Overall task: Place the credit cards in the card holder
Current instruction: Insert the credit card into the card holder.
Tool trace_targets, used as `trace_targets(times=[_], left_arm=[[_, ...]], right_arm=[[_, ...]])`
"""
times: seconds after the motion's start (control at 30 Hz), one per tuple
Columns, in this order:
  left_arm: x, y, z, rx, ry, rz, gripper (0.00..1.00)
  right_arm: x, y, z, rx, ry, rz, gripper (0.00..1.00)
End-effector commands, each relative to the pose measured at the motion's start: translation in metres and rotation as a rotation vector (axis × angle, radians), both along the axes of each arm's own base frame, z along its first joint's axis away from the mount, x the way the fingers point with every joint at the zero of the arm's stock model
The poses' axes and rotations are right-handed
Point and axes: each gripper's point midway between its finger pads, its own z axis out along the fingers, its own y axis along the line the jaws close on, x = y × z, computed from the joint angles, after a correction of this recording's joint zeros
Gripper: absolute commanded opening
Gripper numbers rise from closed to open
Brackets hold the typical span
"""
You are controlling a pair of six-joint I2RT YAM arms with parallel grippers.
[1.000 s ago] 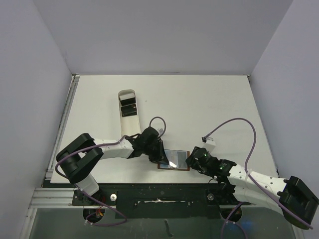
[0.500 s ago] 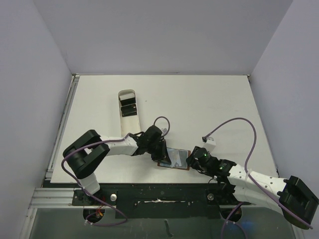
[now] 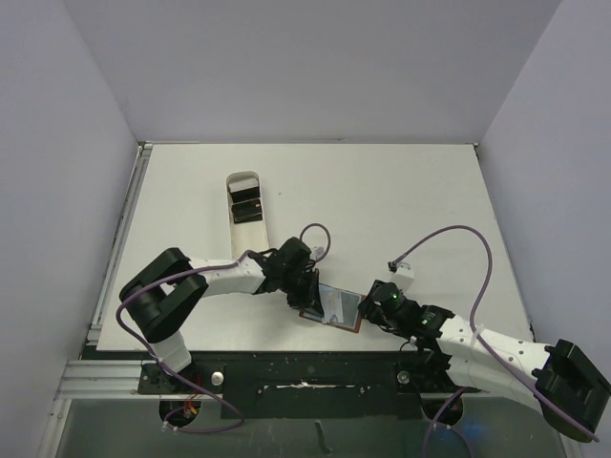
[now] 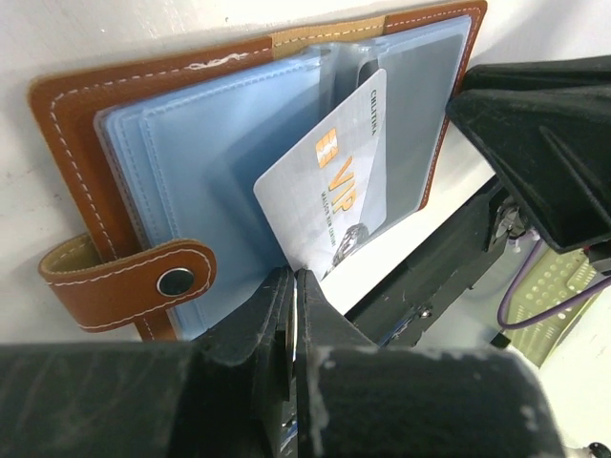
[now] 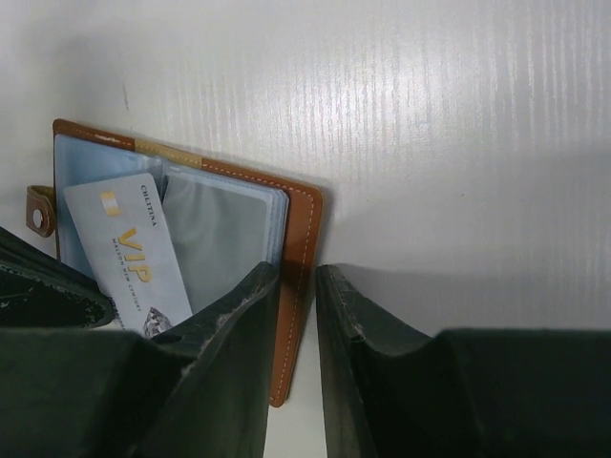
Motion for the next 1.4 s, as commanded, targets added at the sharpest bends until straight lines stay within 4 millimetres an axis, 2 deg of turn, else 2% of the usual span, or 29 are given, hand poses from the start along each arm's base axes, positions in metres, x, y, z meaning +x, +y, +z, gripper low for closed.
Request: trace_targets(times=[0.0,0.6,0.63,0.67,0.73,1.0,1.27,1.37], left_arm=[[0.002,-0.003,0.01,-0.011,-0.03,-0.071,0.0],[0.016,0.001,0.009,0.09,-0.047,-0.066,0.0],[0.017,0.001,0.01,0.089,-0.047,-0.054,0.03],[0.019,0.0,0.01,0.081,-0.048,-0.043,0.09],[0.018,-0.005,0.015,0.039,-0.048,-0.03,0.13],[0.022,-0.02,0.03,-0.142,-0.047,0.082,0.17],[0.037,-0.003,0.033,-0.086,-0.136,0.193,0.21],[0.039,0.004,0.036,-0.085,-0.164,0.233,0.24]], right_arm=[[0.018,0.006,0.015,0.049,-0.057,-0.009,0.23],[0.035,0.005,0.012,0.065,-0.075,0.003,0.21],[0.036,0.005,0.013,0.062,-0.076,0.006,0.21],[0.036,0.006,0.014,0.06,-0.079,0.007,0.21],[0.037,0.006,0.016,0.061,-0.083,0.008,0.21],[0.034,0.005,0.017,0.081,-0.087,0.003,0.21],[0.029,0.003,0.03,0.075,-0.078,-0.008,0.22],[0.027,0.008,0.037,0.095,-0.08,-0.007,0.24]])
